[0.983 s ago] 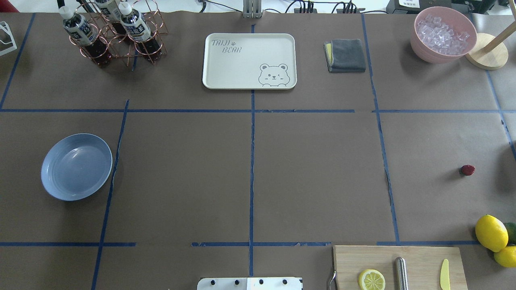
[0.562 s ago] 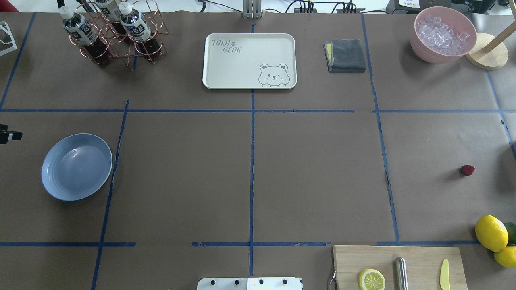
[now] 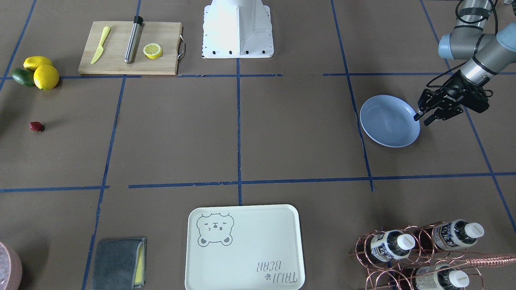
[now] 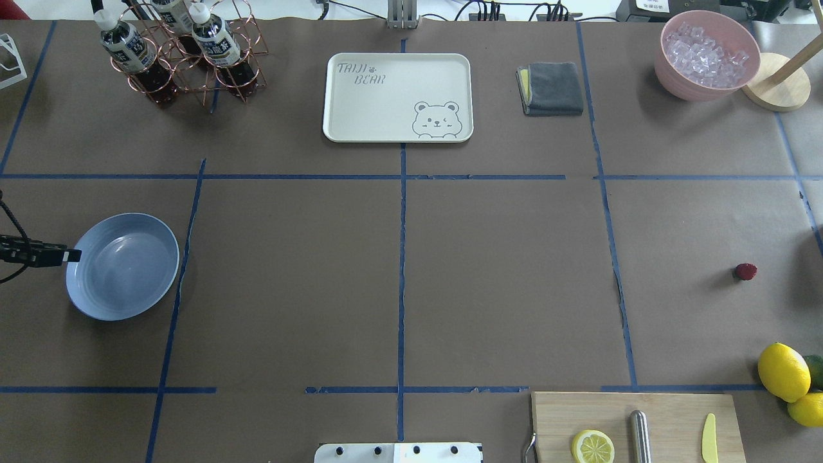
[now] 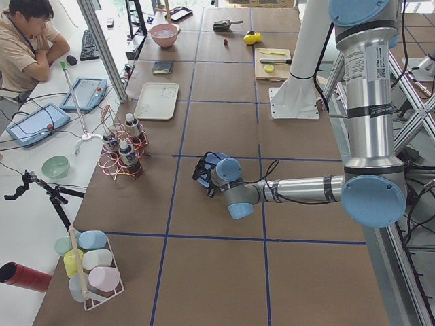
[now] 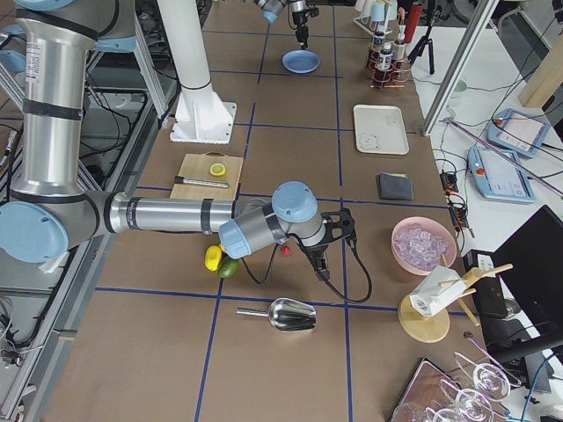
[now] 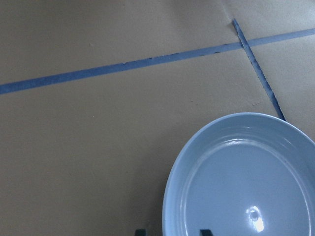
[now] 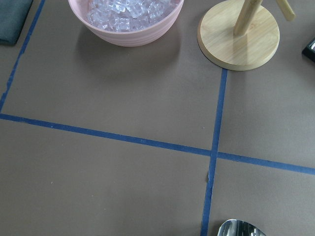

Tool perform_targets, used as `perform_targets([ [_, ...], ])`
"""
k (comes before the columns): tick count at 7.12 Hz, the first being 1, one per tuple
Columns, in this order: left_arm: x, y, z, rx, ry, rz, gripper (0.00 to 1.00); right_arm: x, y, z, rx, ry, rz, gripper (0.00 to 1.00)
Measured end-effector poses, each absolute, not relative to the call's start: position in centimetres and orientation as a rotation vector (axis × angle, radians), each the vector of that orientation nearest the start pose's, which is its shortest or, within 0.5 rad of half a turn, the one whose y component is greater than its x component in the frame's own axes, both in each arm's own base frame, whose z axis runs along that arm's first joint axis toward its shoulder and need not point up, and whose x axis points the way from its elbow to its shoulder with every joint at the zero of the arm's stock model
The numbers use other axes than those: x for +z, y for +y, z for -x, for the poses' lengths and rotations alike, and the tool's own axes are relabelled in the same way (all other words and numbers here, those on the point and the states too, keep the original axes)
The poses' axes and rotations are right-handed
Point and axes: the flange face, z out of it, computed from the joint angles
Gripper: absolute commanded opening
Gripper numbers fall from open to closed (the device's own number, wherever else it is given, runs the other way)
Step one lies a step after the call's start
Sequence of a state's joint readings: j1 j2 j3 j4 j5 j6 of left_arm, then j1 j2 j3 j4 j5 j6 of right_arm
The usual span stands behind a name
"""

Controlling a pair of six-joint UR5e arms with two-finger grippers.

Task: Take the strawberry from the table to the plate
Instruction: 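Move the left gripper down to the rim of the light blue plate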

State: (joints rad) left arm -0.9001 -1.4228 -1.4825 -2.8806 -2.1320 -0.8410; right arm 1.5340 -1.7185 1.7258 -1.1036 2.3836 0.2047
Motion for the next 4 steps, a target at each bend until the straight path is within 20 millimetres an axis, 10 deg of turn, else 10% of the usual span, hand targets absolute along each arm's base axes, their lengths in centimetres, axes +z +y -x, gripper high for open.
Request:
perform_targets([
  [1,63.24,-39.19,-21.76,0.141,1.07,-0.407,0.46,59.6,-45.11,-4.44,-0.035,-0.843,-0.347,1.0],
  [2,63.84,-39.06,-22.04,0.133,1.058,-0.404,0.13,59.67,-45.04,-4.45,-0.035,-0.843,-0.345,1.0],
  [3,63.98,-38.97,-22.22,0.132,1.055,-0.412,0.0,59.74,-44.96,-4.45,-0.034,-0.843,-0.344,1.0],
  [4,63.68,-38.89,-22.3,0.134,1.065,-0.426,0.0,59.76,-44.94,-4.45,-0.034,-0.843,-0.343,1.0],
])
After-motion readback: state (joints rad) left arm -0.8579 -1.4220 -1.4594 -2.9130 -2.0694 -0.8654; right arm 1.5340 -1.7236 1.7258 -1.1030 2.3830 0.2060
